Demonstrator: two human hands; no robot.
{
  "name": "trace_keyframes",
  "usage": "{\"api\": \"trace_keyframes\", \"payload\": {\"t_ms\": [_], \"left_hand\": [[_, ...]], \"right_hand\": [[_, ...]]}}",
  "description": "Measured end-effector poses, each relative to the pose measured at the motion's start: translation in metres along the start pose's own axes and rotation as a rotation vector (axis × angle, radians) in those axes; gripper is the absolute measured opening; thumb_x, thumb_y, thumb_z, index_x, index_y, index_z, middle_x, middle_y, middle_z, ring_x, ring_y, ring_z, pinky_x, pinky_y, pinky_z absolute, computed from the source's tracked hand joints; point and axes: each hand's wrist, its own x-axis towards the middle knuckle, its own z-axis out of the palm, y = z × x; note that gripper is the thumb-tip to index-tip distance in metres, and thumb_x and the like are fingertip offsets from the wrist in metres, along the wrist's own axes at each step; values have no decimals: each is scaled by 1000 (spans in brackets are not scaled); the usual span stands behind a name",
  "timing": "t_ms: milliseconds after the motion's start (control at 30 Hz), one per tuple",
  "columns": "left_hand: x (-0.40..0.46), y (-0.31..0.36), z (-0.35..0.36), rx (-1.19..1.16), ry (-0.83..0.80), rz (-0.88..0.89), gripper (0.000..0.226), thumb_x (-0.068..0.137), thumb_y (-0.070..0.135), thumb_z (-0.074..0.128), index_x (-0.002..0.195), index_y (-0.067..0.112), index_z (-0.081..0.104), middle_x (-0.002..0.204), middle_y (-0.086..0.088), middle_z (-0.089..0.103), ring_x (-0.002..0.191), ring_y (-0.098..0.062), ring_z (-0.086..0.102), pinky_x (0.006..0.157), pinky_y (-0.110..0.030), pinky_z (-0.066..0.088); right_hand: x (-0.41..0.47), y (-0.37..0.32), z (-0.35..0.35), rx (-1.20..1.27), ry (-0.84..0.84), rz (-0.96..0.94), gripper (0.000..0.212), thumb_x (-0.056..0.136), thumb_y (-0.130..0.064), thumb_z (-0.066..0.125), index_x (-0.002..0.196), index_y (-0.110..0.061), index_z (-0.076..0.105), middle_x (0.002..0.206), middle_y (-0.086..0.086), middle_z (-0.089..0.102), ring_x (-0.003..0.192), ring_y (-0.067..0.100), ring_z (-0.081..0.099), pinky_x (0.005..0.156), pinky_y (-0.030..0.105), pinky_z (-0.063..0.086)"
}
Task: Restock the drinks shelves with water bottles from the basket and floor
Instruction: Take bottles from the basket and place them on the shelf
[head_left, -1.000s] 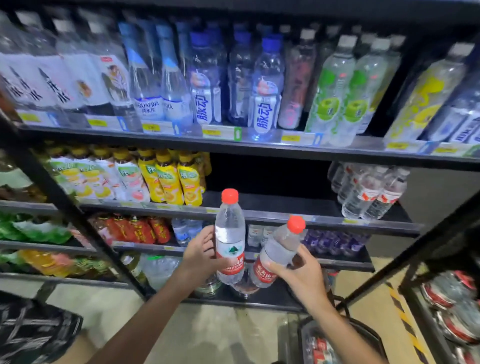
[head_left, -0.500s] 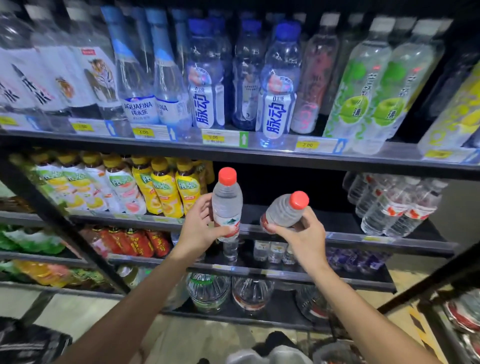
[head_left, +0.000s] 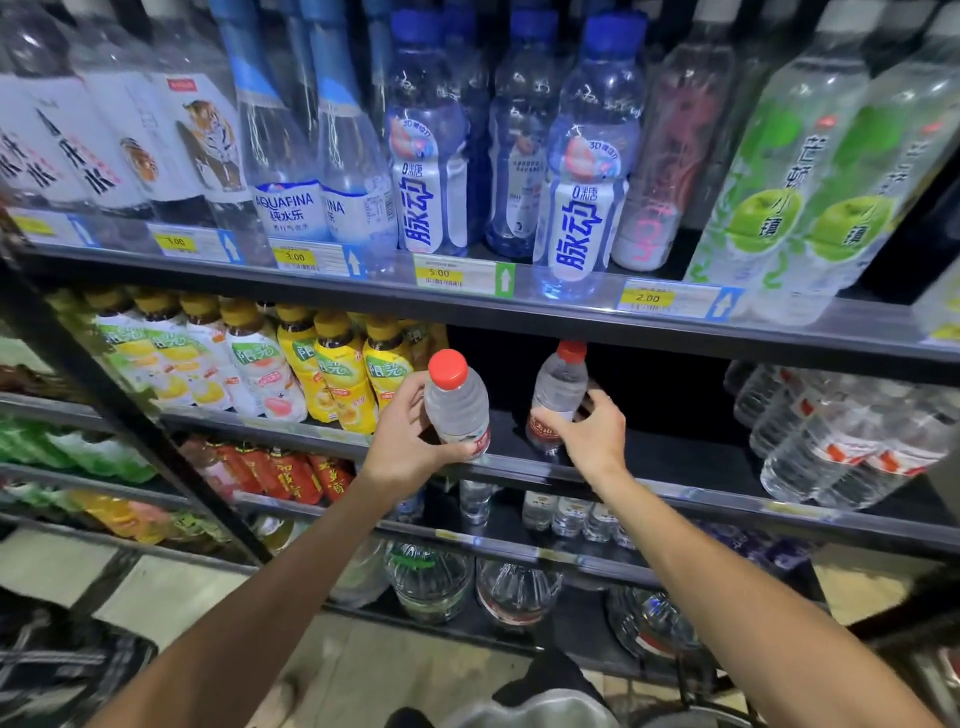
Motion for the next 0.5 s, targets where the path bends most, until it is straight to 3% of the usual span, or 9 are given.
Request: {"api": "trace_keyframes", "payload": {"t_ms": [133, 267, 400, 500], "left_hand": [[12, -7, 5, 72, -30, -2, 78, 62, 15, 94, 122, 46, 56, 127, 16, 66, 124, -6, 61, 99, -16, 49], [30, -22, 16, 107, -52, -10, 76, 65, 4, 90, 122, 42, 57, 126, 16, 66, 124, -5, 61, 99, -15, 49], [45, -36, 25, 98, -42, -60, 74, 65, 3, 90, 123, 31, 55, 121, 13, 68, 119, -6, 64, 97, -20, 52], [58, -44, 29, 81, -28, -105, 69, 66, 2, 89, 119, 29, 53, 118, 9, 69, 113, -2, 66, 90, -16, 52]], "right_hand": [[13, 5, 2, -80, -97, -3, 38, 72, -42, 90, 99, -33, 65, 95, -15, 70, 88, -4, 66, 73, 12, 48], [21, 11, 1, -63, -109, -3, 37, 77, -42, 87, 106, -31, 67, 92, -20, 70, 86, -11, 67, 69, 5, 48], [21, 20, 5, -60, -110, 11, 41, 78, -39, 87, 111, -24, 68, 102, -9, 73, 92, -1, 69, 81, 19, 55], [21, 20, 5, -72, -122, 16, 36, 78, -40, 86, 105, -33, 64, 97, -18, 70, 88, -10, 67, 77, 12, 52]]}}
